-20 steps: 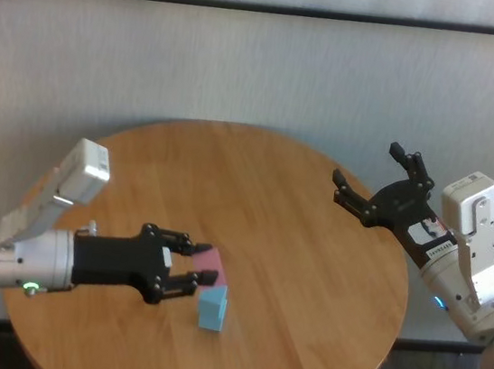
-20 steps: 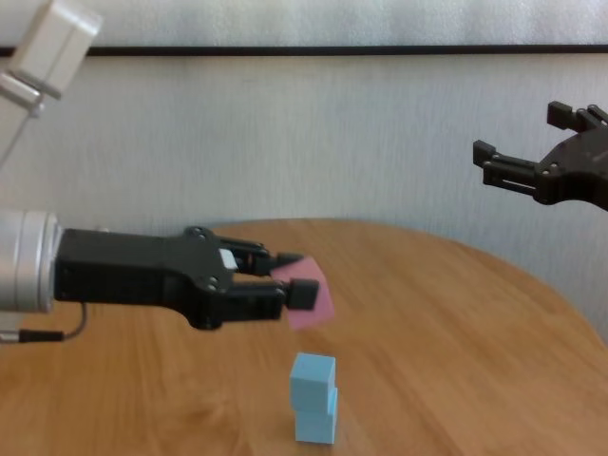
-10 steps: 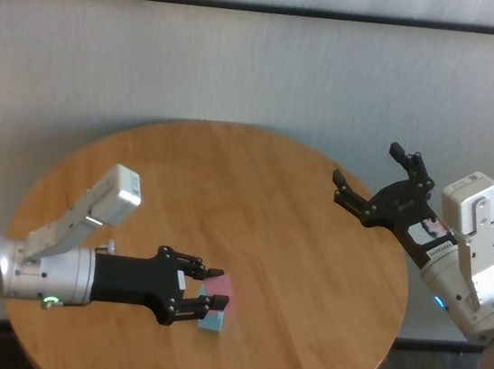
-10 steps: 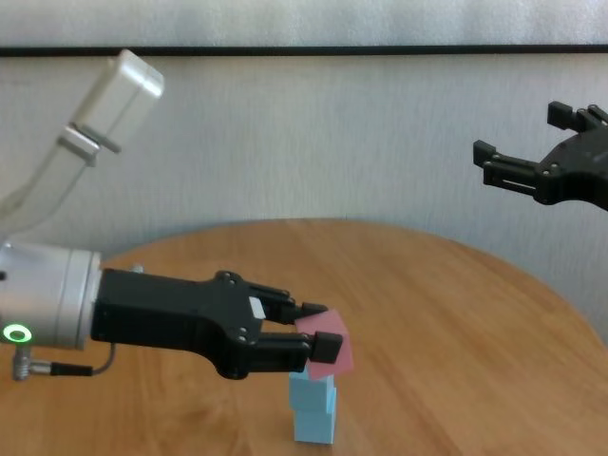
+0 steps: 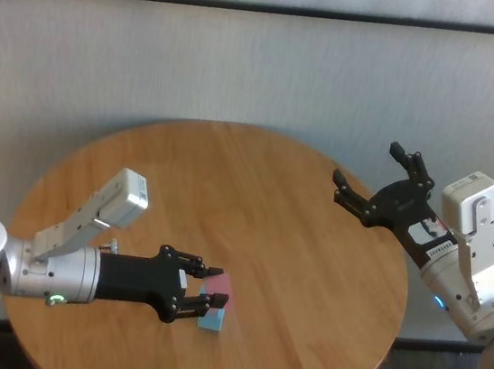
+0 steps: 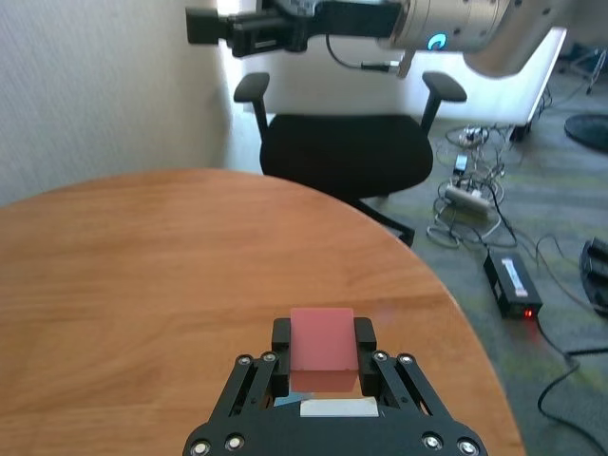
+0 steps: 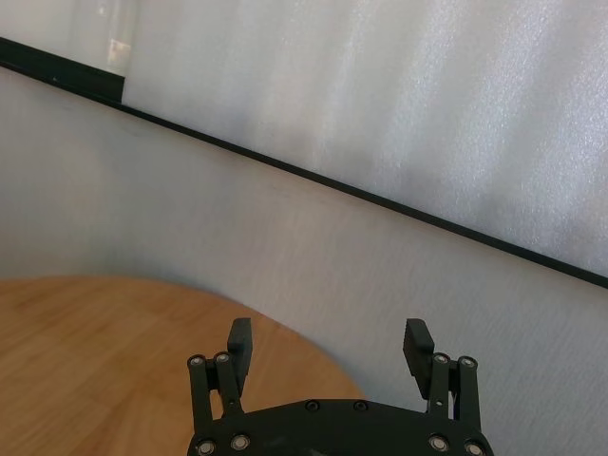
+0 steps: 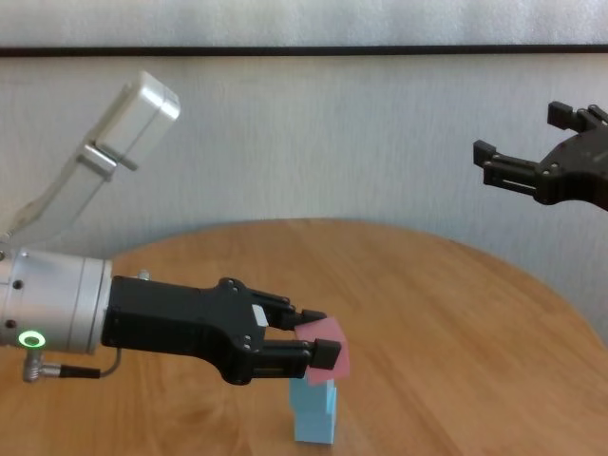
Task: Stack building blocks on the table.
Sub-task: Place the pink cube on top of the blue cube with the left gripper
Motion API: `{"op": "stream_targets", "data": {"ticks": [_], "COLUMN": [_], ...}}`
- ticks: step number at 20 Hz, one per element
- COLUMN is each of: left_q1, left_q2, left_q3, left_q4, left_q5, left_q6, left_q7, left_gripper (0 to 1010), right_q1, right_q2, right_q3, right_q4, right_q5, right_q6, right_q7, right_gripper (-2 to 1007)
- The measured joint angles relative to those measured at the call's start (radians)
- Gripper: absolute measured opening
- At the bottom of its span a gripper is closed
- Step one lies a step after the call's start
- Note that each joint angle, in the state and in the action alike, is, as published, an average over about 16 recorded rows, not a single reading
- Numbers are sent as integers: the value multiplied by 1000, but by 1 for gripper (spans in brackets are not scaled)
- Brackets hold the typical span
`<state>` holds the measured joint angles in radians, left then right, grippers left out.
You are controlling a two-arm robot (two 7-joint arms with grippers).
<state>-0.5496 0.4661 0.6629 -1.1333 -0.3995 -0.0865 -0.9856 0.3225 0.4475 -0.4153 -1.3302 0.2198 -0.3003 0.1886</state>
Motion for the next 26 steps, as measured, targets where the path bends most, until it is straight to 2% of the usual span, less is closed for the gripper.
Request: {"op": "stream_targets", "data": {"ticks": [12, 26], "left_q1": [-59, -92], "left_q2": [-12, -3], "left_q3": [49, 77], "left_q4": [63, 90], "left_q5": [27, 29], "left_q6": [-30, -38], "left_q7": [5, -7], "left_gripper": [401, 401], "right_q1": [0, 0], "right_q2": [0, 0], "right_q3": [0, 0], "right_q4": [0, 0], "right_q5": [0, 0], "right_q6": [0, 0], "right_q7": [0, 0], "right_gripper": [1005, 1005]}}
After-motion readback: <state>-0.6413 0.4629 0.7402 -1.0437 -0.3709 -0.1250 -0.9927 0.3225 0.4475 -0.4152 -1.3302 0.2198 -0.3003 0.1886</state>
